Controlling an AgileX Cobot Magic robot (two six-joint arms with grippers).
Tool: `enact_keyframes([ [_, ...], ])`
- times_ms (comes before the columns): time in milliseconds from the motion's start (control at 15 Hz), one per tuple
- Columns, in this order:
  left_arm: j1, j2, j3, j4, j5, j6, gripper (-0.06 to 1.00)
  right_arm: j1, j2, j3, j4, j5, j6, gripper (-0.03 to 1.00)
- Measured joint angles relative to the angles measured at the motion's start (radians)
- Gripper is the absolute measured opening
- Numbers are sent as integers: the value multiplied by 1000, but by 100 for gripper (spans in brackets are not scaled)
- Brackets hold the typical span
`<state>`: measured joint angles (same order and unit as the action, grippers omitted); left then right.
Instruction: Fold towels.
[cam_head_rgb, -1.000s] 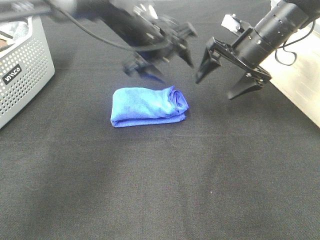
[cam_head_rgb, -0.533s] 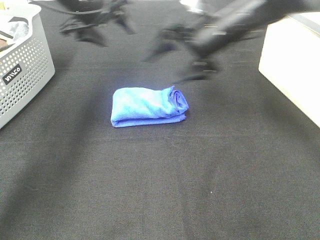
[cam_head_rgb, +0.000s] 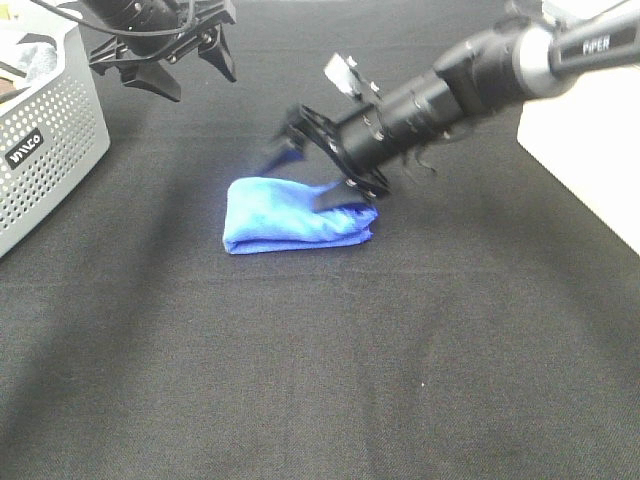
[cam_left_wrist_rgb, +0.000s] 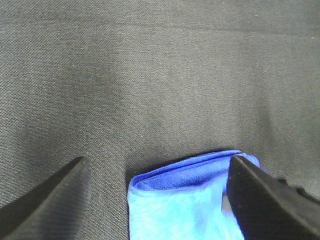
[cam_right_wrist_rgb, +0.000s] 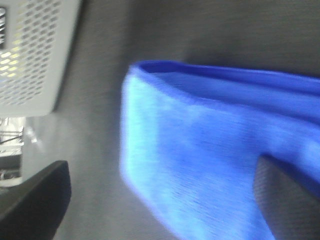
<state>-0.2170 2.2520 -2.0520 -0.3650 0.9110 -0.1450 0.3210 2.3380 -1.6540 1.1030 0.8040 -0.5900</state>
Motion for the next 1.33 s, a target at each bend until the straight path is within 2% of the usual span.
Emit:
enact_keyframes([
  [67, 0, 0, 0, 0, 3, 0, 72, -33, 1, 0, -32, -1, 8, 93],
  [533, 0, 0, 0, 0, 30, 7, 72, -108, -2, 0, -137, 40, 32, 93],
  [800, 0, -53, 0, 17, 133, 66, 72, -115, -90, 0, -351, 69, 153, 93],
  [933, 0, -92, 0, 34, 211, 95, 72, -115, -153, 0, -457, 120, 229, 93],
  [1067, -4, -136, 0, 78, 290, 120, 72, -115, -220, 0, -519, 204, 279, 93],
  [1333, -4, -284, 59, 161, 298, 128, 72, -115, -347, 0, -599, 336, 353, 93],
])
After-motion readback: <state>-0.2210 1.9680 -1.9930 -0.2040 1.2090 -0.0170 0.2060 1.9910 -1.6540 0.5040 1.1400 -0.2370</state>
